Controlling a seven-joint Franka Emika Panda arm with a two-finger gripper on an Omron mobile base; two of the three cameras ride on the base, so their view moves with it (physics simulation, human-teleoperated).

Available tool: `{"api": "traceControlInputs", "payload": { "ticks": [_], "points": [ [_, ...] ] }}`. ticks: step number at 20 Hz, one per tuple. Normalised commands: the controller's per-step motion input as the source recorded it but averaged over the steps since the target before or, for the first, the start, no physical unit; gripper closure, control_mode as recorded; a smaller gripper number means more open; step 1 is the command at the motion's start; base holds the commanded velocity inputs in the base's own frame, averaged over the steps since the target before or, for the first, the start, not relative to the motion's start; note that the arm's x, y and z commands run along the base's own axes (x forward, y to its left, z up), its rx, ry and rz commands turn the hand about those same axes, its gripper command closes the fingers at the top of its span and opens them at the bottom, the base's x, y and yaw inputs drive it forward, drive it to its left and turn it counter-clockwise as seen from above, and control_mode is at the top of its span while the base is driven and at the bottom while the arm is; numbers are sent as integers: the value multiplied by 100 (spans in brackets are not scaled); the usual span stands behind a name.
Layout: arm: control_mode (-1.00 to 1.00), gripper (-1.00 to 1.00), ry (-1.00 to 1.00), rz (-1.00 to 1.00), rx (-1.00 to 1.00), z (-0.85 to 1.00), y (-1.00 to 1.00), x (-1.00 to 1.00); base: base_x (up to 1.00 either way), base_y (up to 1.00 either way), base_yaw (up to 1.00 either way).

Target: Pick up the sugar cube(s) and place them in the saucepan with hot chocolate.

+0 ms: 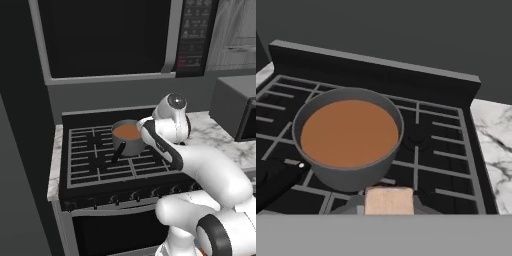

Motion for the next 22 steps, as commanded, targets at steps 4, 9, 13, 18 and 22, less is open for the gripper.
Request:
{"api": "traceControlInputs", "payload": {
  "ticks": [4,9,13,18,22],
  "points": [
    [-100,100,2,0,0,0,35,0,0,0,0],
    [-100,100,6,0,0,-13,38,15,0,0,0],
    [-100,100,9,0,0,-34,23,36,0,0,0],
    [-100,100,7,0,0,-40,1,40,0,0,0],
    [-100,100,5,0,0,-36,0,29,0,0,0]
  ]
}}
